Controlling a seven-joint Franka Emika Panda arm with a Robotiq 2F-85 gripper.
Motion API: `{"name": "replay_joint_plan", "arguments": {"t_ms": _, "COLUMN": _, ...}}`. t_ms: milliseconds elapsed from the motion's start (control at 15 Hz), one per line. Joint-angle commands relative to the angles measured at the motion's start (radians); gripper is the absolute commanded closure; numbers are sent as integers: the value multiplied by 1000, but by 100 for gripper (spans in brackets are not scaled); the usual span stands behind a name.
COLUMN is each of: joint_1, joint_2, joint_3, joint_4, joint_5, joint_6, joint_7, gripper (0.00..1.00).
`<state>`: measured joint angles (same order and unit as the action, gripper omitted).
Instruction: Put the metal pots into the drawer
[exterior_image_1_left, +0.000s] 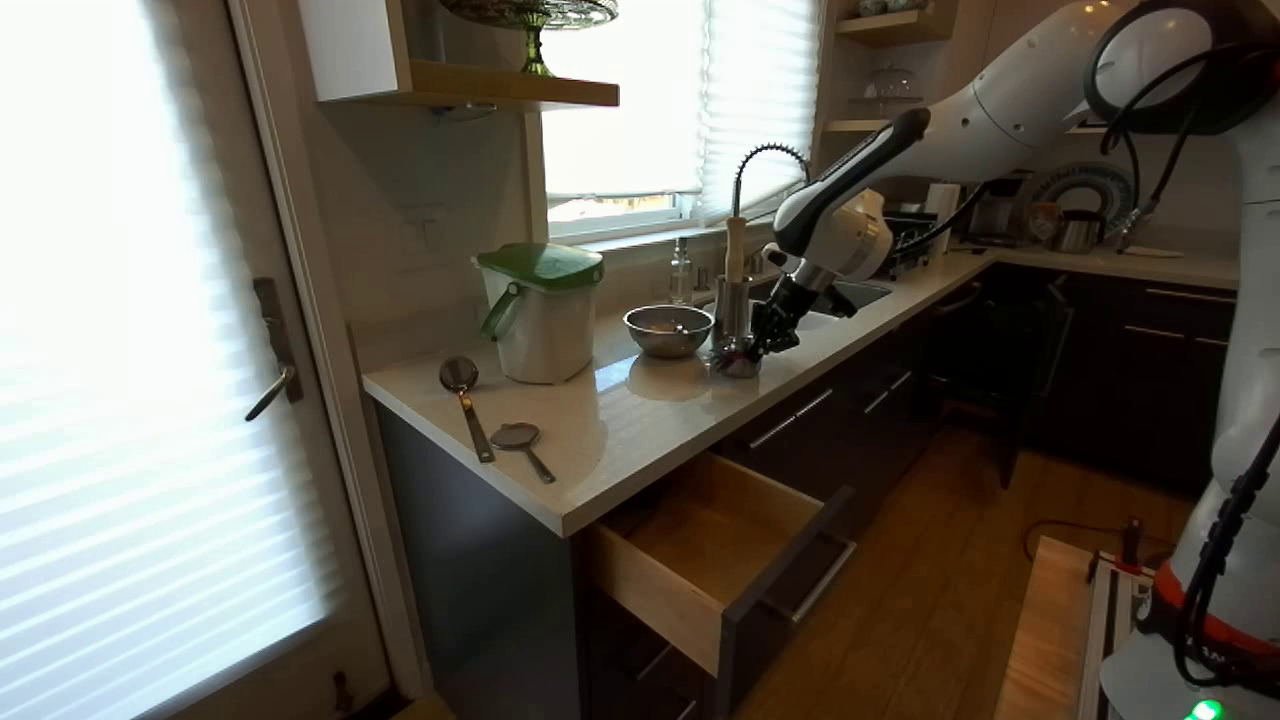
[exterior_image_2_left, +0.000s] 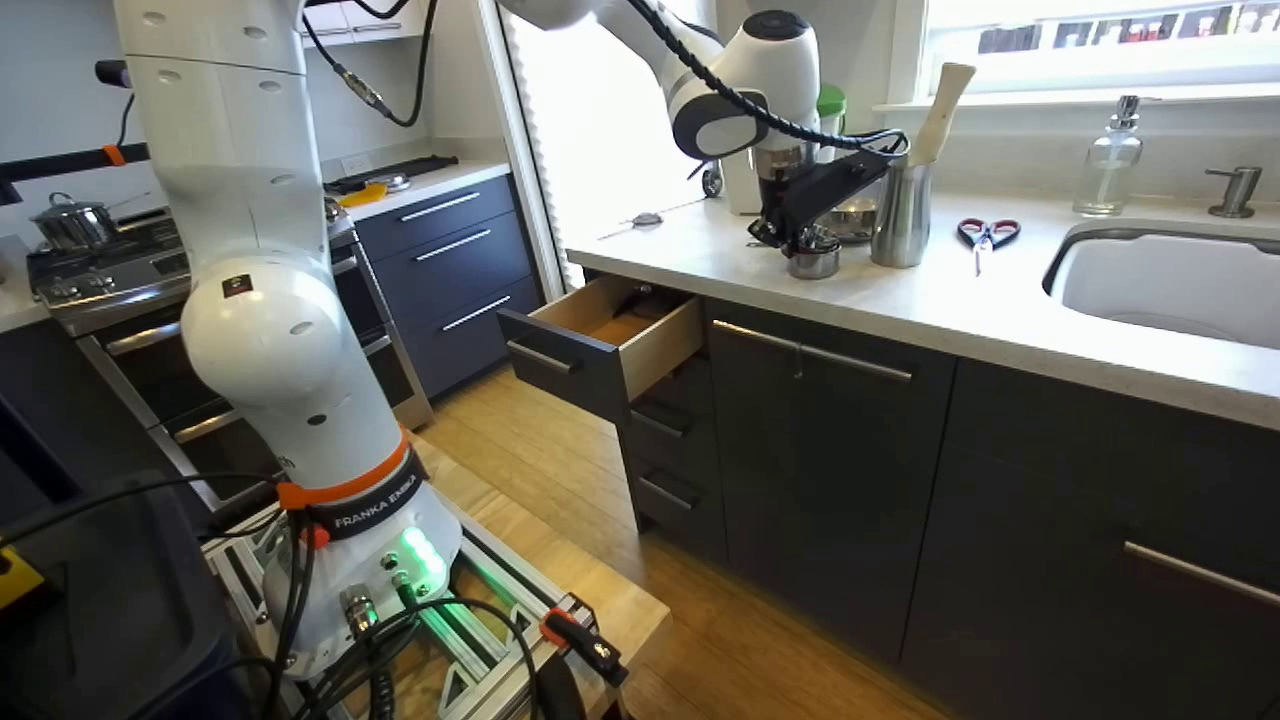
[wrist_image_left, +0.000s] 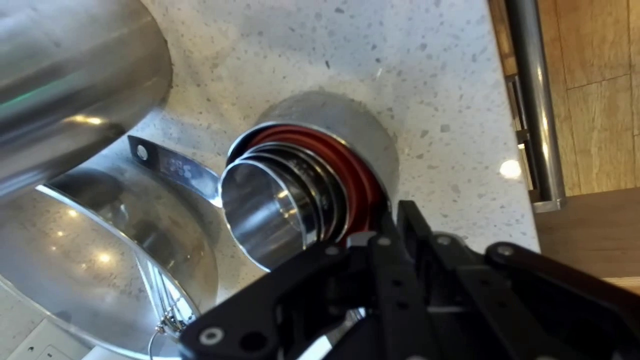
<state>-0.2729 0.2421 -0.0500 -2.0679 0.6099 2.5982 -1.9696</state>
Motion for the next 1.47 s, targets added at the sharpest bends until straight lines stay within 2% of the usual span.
{"name": "replay_joint_plan", "arguments": {"t_ms": 0, "joint_1": 9, "joint_2": 15, "joint_3": -6, "joint_4": -8, "joint_5": -52, "joint_6": 32, "joint_7": 44, "gripper": 90}}
{"name": "replay_joint_plan", "arguments": {"t_ms": 67, "joint_1": 8, "joint_2": 16, "joint_3": -6, "joint_4": -8, "joint_5": -58, "joint_6": 36, "joint_7": 49, "gripper": 92}}
{"name": "replay_joint_plan", "arguments": {"t_ms": 333, "joint_1": 10, "joint_2": 20, "joint_3": -4, "joint_4": -7, "joint_5": -97, "joint_6": 44, "joint_7": 80, "gripper": 79}}
{"name": "replay_joint_plan", "arguments": {"t_ms": 400, "joint_1": 10, "joint_2": 21, "joint_3": -3, "joint_4": -7, "joint_5": -107, "joint_6": 46, "joint_7": 86, "gripper": 84}}
{"name": "replay_joint_plan", "arguments": {"t_ms": 467, "joint_1": 11, "joint_2": 22, "joint_3": -3, "joint_4": -7, "joint_5": -118, "joint_6": 48, "joint_7": 94, "gripper": 80}}
{"name": "replay_joint_plan", "arguments": {"t_ms": 867, "joint_1": 19, "joint_2": 29, "joint_3": -2, "joint_4": -7, "joint_5": -204, "joint_6": 66, "joint_7": 146, "gripper": 86}}
{"name": "replay_joint_plan", "arguments": {"t_ms": 1400, "joint_1": 31, "joint_2": 33, "joint_3": -5, "joint_4": -4, "joint_5": -332, "joint_6": 60, "joint_7": 216, "gripper": 81}}
